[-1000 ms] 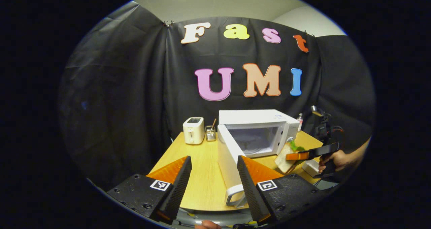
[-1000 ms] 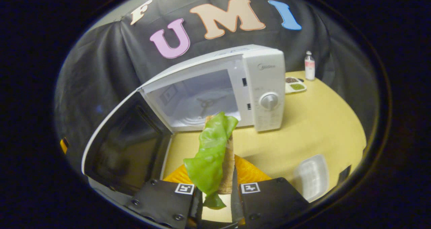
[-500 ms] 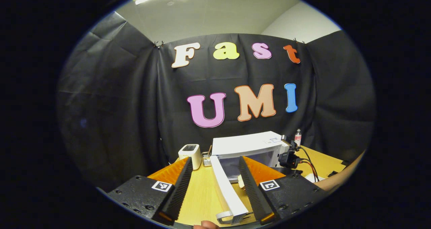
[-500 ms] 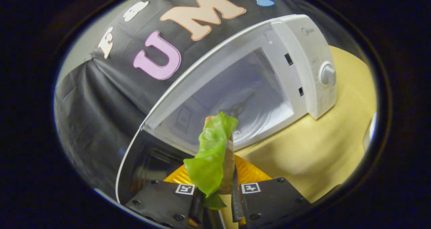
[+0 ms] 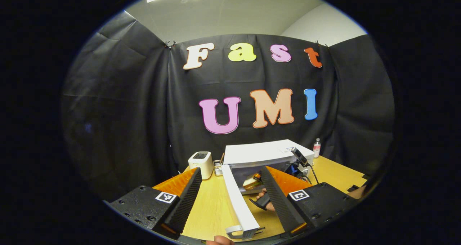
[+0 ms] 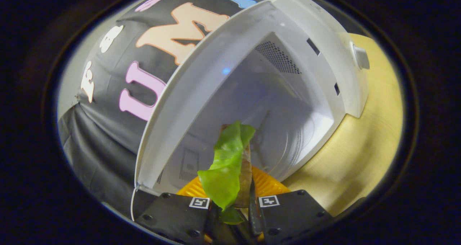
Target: Open the microwave oven with the left hand, put the food in, and close the microwave oven.
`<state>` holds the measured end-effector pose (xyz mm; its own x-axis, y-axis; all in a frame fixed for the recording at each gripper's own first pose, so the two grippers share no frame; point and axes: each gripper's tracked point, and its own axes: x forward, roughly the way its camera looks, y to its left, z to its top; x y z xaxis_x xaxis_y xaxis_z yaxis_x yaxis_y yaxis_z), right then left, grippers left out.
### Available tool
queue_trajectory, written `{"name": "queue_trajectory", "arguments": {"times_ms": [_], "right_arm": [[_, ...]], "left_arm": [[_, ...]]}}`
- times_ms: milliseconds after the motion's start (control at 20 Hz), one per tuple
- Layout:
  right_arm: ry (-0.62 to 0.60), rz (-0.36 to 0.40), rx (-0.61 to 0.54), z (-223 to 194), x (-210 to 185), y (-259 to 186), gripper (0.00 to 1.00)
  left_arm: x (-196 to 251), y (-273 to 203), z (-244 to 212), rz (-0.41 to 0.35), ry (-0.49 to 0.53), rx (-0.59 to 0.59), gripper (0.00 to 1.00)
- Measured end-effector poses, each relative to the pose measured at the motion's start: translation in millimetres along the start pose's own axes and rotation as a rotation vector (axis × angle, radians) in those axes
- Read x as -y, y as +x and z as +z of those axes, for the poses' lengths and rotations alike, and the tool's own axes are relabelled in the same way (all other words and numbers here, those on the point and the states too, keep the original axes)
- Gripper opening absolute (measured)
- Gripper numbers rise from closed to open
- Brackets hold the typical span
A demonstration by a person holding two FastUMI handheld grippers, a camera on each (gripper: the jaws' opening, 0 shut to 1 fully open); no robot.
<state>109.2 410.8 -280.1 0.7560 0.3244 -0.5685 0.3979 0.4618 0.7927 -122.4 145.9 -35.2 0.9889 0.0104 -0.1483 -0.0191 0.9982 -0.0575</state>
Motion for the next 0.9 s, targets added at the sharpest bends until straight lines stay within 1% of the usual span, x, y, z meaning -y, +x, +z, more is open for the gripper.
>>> {"name": "queue_trajectory", "arguments": {"times_ms": [50,100,150,200,250,300,350,450,500,550,600,650,700,750,800,850,900], "right_arm": [[0.017,-0.017,0.022,3.2,2.9,7.2,0.27],[0.038,-0.027,0.038,5.7,3.3,12.5,0.35],[0.053,-0.037,0.051,7.5,3.8,17.5,0.35],[0.061,-0.045,0.056,7.4,5.5,22.5,0.35],[0.062,-0.038,0.059,5.9,4.6,26.8,0.35],[0.054,-0.041,0.057,2.6,6.2,30.4,0.27],[0.046,-0.046,0.059,0.8,8.9,33.2,0.35],[0.046,-0.030,0.066,1.9,6.2,38.3,0.35],[0.036,-0.022,0.068,2.3,5.1,41.1,0.35],[0.000,-0.008,0.065,2.8,3.7,44.2,0.27],[-0.039,0.010,0.063,3.1,2.7,47.5,0.35],[-0.070,0.024,0.055,2.9,1.8,48.5,0.35],[-0.087,0.032,0.058,4.3,-0.1,48.9,0.28],[-0.116,0.030,0.065,5.5,0.8,46.6,0.29],[-0.157,0.033,0.077,6.9,3.5,47.7,0.33],[-0.209,0.006,0.089,11.1,9.9,48.9,0.36],[-0.276,-0.011,0.108,16.2,16.3,47.4,0.45]], "left_arm": [[-0.3,-2.1,-1.3,-0.001,0.003,-0.006,1.00],[-0.1,-3.5,-0.6,0.000,0.006,-0.009,1.00],[-1.1,-4.9,-2.9,0.000,0.012,-0.016,0.97],[-3.4,-5.8,-4.7,0.004,0.019,-0.023,0.97],[-5.1,-6.1,-6.4,0.008,0.022,-0.027,1.00],[-7.2,-6.7,-8.8,0.012,0.026,-0.036,1.00],[-11.2,-7.4,-14.1,0.022,0.036,-0.051,1.00],[-17.6,-9.5,-17.5,0.041,0.060,-0.071,1.00],[-21.6,-11.2,-14.1,0.055,0.067,-0.062,0.97],[-25.0,-12.9,-9.7,0.066,0.065,-0.047,0.97],[-25.5,-12.8,-10.0,0.069,0.053,-0.046,0.96],[-24.8,-14.1,-15.8,0.072,0.040,-0.058,0.96],[-23.7,-14.6,-20.1,0.071,0.026,-0.073,0.96],[-22.5,-14.4,-22.4,0.068,0.012,-0.078,0.97],[-21.0,-12.9,-22.0,0.067,0.000,-0.079,0.96],[-23.0,-11.7,-22.1,0.071,-0.006,-0.080,0.96],[-24.3,-11.4,-21.8,0.076,-0.009,-0.080,0.96]]}}
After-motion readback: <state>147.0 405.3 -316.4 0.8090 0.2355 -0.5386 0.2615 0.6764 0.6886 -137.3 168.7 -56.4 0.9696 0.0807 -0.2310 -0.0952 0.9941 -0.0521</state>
